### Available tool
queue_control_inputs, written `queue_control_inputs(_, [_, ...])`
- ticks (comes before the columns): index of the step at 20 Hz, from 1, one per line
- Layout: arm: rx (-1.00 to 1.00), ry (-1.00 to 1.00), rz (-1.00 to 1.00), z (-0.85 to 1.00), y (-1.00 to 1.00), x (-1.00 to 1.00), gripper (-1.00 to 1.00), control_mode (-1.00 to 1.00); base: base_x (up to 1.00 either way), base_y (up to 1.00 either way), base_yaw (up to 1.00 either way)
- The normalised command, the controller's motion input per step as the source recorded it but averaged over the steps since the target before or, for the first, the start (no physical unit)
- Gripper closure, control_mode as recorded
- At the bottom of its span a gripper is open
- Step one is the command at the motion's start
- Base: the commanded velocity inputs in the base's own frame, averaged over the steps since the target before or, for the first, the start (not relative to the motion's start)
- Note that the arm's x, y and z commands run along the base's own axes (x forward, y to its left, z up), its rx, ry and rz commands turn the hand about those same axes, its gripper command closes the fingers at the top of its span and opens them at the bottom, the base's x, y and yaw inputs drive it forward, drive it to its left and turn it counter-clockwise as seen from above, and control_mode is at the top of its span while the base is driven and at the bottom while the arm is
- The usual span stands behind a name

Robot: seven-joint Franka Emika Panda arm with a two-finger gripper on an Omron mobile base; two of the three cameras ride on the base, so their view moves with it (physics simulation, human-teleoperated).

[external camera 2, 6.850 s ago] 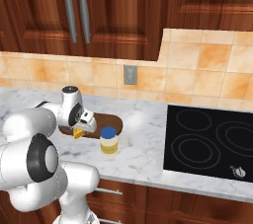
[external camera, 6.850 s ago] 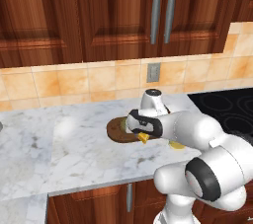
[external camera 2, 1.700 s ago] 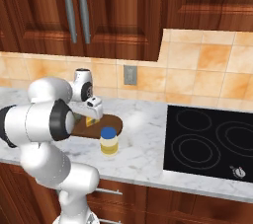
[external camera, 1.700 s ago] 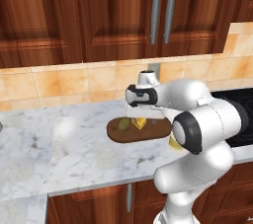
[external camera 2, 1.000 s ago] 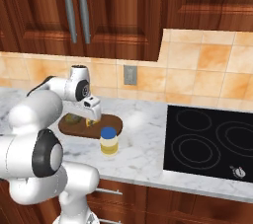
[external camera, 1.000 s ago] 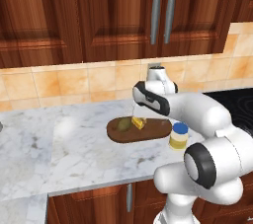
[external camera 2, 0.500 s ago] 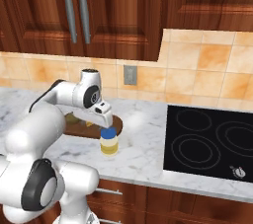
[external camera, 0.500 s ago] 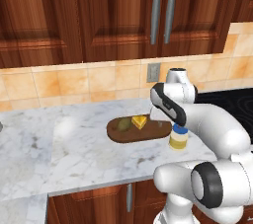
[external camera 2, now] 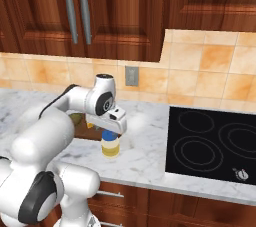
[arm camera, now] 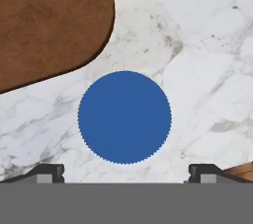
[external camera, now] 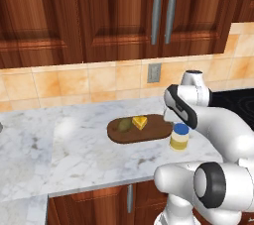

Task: Retrieve the reheated potato from the microwave, then place the potato, cheese, and condiment on the cutting board.

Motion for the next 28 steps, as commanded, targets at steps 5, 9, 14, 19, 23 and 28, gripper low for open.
queue_control_inputs(5, [0.00, 0.00, 0.00, -0.01, -0.17, 0.13, -1.00, -1.00, 0.00, 0.00, 0.00])
queue_control_inputs(9, [0.00, -0.06, 0.00, -0.04, -0.03, 0.03, -1.00, -1.00, 0.00, 0.00, 0.00])
queue_control_inputs(14, [0.00, -0.06, 0.00, -0.01, 0.00, -0.04, -1.00, -1.00, 0.00, 0.00, 0.00])
queue_control_inputs(19, [0.00, -0.01, 0.00, -0.12, 0.04, 0.00, -1.00, -1.00, 0.00, 0.00, 0.00])
queue_control_inputs(23, [-0.01, 0.00, 0.00, -0.12, 0.06, 0.08, -1.00, -1.00, 0.00, 0.00, 0.00])
queue_control_inputs(28, [-0.03, 0.00, 0.00, -0.10, 0.06, 0.07, -1.00, -1.00, 0.00, 0.00, 0.00])
